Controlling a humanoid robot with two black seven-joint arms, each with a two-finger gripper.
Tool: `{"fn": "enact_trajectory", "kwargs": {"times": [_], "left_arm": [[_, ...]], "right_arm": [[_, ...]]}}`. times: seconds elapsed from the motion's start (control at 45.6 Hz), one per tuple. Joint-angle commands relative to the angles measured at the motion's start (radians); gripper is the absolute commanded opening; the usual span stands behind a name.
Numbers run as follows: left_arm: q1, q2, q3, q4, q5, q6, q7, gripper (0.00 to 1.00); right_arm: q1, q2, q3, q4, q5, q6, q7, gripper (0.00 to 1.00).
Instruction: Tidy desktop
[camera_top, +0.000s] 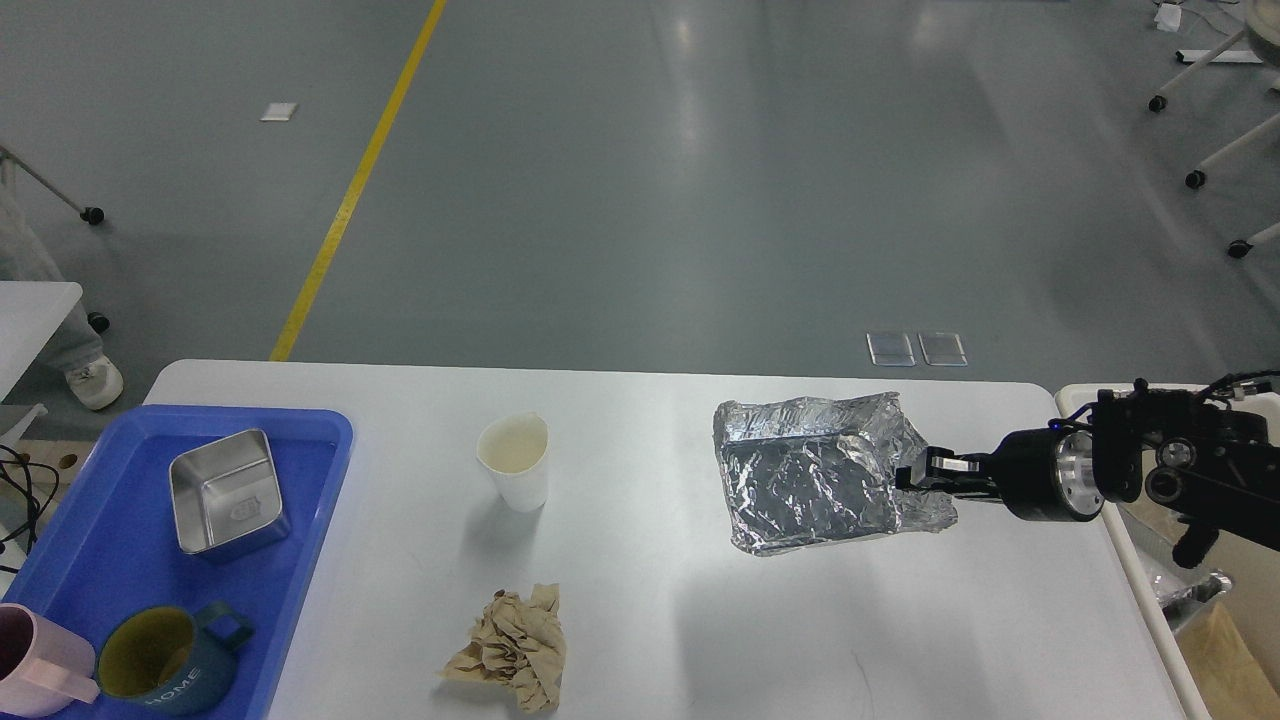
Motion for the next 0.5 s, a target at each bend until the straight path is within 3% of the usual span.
{"fn": "enact_trajectory", "kwargs": {"times": [0.0,0.263,0.483], "left_arm": [[-0.029,0.010,0.000,-0.029,0.095,-0.002,-0.017,0.97],[-0.031,-0.005,0.007,-0.136,0.235,0.049,-0.016,0.97],[-0.031,-0.049,0.006,-0.142,0.227,0.061,-0.013,0.97]], "right_arm": [[0.004,-0.001,0.002,-0.002,0.002,0.000,0.000,0.00],[0.007,-0.001,0.002,-0.002,0.005,0.000,0.000,0.00],[0.007,-0.001,0.003,0.000,0.008,0.000,0.000,0.00]]}}
